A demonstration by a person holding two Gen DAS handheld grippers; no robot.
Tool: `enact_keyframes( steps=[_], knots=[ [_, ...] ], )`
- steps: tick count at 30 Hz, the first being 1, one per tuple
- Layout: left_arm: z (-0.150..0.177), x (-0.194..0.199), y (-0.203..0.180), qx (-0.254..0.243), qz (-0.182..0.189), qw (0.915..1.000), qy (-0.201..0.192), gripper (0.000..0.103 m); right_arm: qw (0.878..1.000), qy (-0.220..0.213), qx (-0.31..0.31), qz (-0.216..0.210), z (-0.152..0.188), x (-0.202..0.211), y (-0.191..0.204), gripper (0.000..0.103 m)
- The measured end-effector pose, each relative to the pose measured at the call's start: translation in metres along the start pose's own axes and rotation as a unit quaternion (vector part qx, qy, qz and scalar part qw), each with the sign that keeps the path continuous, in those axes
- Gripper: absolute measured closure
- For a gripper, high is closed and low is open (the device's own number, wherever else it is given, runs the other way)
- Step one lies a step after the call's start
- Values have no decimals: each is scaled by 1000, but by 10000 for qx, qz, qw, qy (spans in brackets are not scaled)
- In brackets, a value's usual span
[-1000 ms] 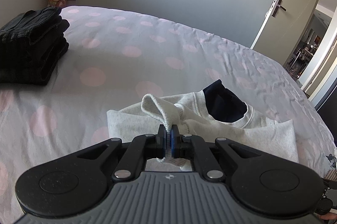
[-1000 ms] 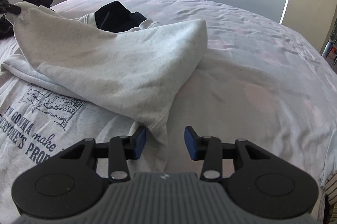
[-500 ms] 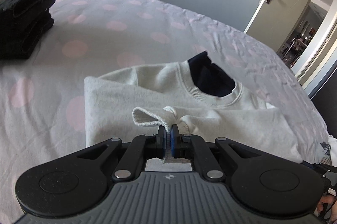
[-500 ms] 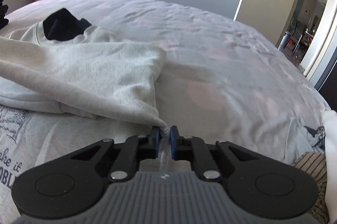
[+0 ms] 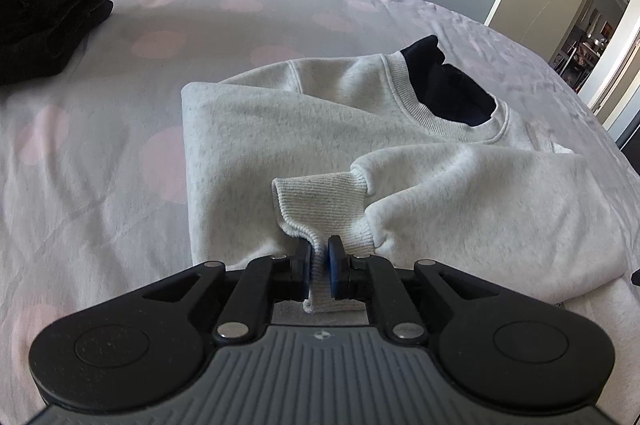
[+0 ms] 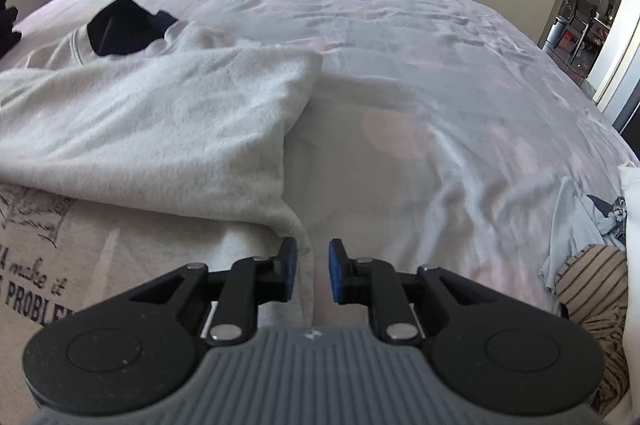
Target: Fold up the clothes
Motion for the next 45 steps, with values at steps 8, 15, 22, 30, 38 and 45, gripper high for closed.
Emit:
enact_keyframes(
  steps=[8, 15, 22, 30, 38, 45],
  knots=[
    [-4, 6, -3, -109, -102, 9996, -250, 97, 9963, -667, 79, -532, -37, 1, 27, 84],
    [8, 4, -2, -205, -513, 9981, -282, 86, 9984, -50, -466, -315, -19, -48, 13, 85],
    [35, 83, -10, -710, -686, 9909, -911, 70, 9986, -86, -343, -397, -22, -21, 29, 84],
    [98, 164, -30, -1308, -503, 9872, -758, 67, 9960, 131, 77, -881, 7, 49, 68, 81],
    [143, 223, -47, -1813, -353, 9810, -596, 67, 9662, 1067, 1614, -1702, 73, 120, 142, 72],
    [194, 244, -59, -2414, -228, 9700, -190, 66, 9144, 1862, 2837, -2205, 142, 153, 202, 58]
  ],
)
Point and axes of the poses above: each gripper's, at about its wrist camera, not at the fingertips, and x roughly against the way its jaws point, y to its left, z to its underside, the point moved 8 cm from there along -x, roughly the way its jaws point, and after that the axes turned 13 degrees about -z, right-handed, at the moved point
